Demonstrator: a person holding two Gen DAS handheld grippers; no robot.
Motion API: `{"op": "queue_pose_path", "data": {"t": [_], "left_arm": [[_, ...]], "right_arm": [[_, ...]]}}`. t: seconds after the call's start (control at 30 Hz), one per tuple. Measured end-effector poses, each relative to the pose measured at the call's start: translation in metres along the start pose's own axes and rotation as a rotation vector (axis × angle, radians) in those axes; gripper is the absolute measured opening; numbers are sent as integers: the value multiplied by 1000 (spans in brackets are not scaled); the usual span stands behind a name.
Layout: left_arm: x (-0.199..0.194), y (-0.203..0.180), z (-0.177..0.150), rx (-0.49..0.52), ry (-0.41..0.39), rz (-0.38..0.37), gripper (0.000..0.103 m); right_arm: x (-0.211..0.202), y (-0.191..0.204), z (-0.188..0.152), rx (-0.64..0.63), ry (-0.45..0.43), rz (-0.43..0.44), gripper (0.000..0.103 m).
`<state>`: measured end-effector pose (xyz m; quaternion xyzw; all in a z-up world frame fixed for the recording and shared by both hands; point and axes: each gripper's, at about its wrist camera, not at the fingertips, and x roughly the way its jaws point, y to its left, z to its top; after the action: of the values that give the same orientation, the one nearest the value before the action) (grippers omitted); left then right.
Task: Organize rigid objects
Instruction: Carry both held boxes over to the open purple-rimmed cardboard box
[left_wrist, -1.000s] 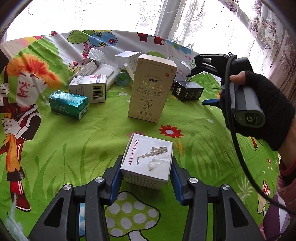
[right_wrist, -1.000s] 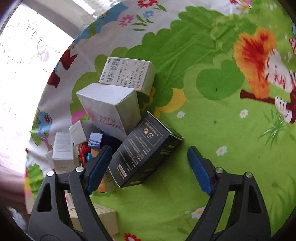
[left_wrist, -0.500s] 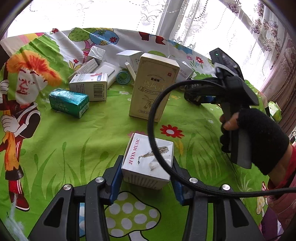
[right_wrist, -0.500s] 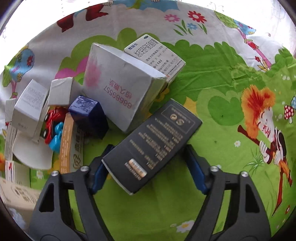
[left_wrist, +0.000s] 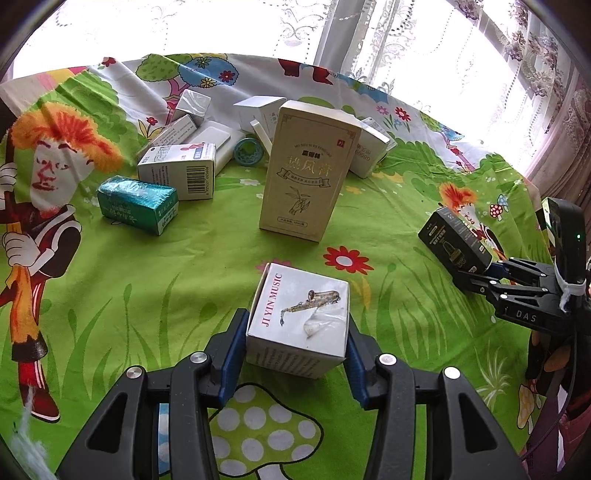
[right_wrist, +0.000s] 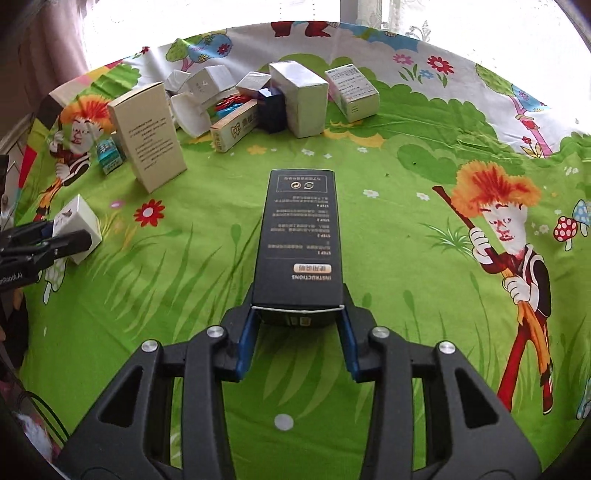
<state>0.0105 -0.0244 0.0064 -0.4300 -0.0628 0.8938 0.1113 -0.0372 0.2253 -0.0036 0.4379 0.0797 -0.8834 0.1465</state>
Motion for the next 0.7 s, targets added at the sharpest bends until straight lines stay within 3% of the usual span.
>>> {"op": "queue_pose_path", "data": {"t": [0.07, 0.1, 0.17, 0.2, 0.27, 0.3, 0.4, 0.53, 0.7], "left_arm": [[2, -5, 0, 27, 7, 32, 49], [2, -9, 0, 47, 12, 53, 49], [5, -18, -1, 88, 22, 105, 49], [6, -22, -1, 105, 26, 128, 48], [6, -24, -2, 110, 27, 154, 46], [5, -23, -3, 99, 25, 154, 45], [-8, -23, -11, 42, 6, 121, 44], [-25, -42, -28, 41, -17, 121, 45], [-31, -63, -45, 26, 18, 136, 45]], "right_arm": [[6, -2, 6, 40, 0, -7, 50], [13, -4, 14, 58, 5, -5, 63], [24, -3, 26, 81, 10, -12, 75], [27, -3, 29, 86, 8, -24, 76], [28, 0, 33, 71, 6, -44, 67], [26, 1, 33, 70, -5, -43, 42], [8, 1, 21, 96, -9, -19, 42], [-29, 11, -14, 95, -29, -9, 42], [-59, 24, -50, 93, -44, 6, 42]]}}
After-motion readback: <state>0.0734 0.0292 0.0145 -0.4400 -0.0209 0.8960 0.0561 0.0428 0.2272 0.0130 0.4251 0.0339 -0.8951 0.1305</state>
